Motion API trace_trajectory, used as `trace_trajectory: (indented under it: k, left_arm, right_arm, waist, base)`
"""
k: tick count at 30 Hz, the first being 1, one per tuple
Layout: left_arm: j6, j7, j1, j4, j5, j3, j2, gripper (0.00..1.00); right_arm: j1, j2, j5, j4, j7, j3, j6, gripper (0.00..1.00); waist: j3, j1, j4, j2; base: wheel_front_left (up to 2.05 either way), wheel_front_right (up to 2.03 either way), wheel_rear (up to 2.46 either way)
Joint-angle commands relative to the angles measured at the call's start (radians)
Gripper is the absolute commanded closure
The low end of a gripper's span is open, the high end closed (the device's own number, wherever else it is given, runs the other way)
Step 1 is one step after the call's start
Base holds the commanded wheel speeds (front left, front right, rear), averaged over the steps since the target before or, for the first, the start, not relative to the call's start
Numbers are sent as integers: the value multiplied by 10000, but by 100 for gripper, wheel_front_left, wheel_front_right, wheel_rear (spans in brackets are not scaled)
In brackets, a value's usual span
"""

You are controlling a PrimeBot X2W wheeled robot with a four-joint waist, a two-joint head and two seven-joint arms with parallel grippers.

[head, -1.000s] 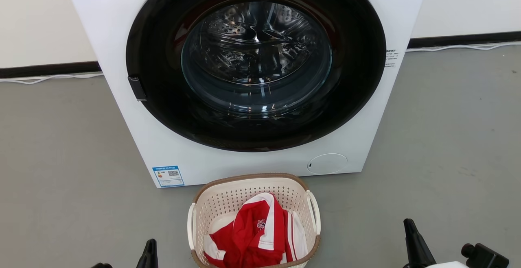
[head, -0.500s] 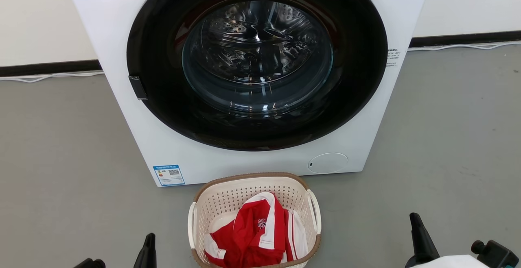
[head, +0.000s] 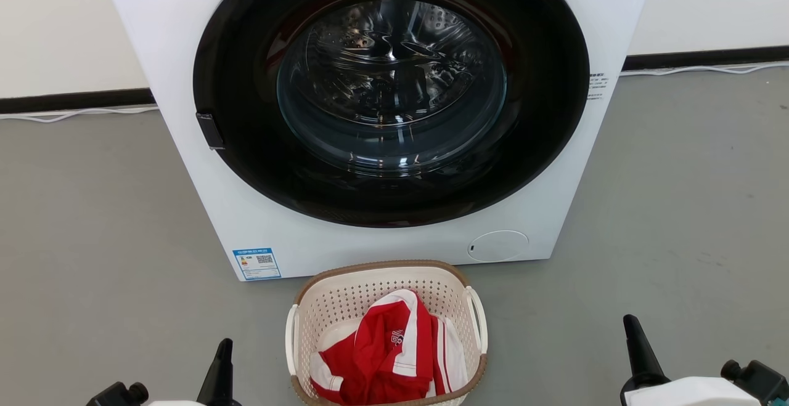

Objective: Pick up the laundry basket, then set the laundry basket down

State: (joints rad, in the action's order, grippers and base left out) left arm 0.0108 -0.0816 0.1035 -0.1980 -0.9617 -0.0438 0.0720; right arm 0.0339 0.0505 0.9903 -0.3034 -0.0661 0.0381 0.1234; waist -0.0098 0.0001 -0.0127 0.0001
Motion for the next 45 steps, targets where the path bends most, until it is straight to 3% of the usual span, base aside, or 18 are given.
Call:
trace_trajectory:
  k: [1, 45]
  left_arm:
    - [147, 58, -586, 176, -404, 249, 106, 100]
    - [1007, 1358, -1811, -340, -5624, 1027, 63, 100]
  right_arm:
    - [-546, 102, 365, 295, 96, -35, 42, 100]
    - [-1248, 104, 5225, 541, 1389, 494, 67, 100]
  waist:
    - [4, -1, 4, -1]
    - [107, -1, 105, -1]
  base:
    - [0, 0, 0]
    - [0, 0, 0]
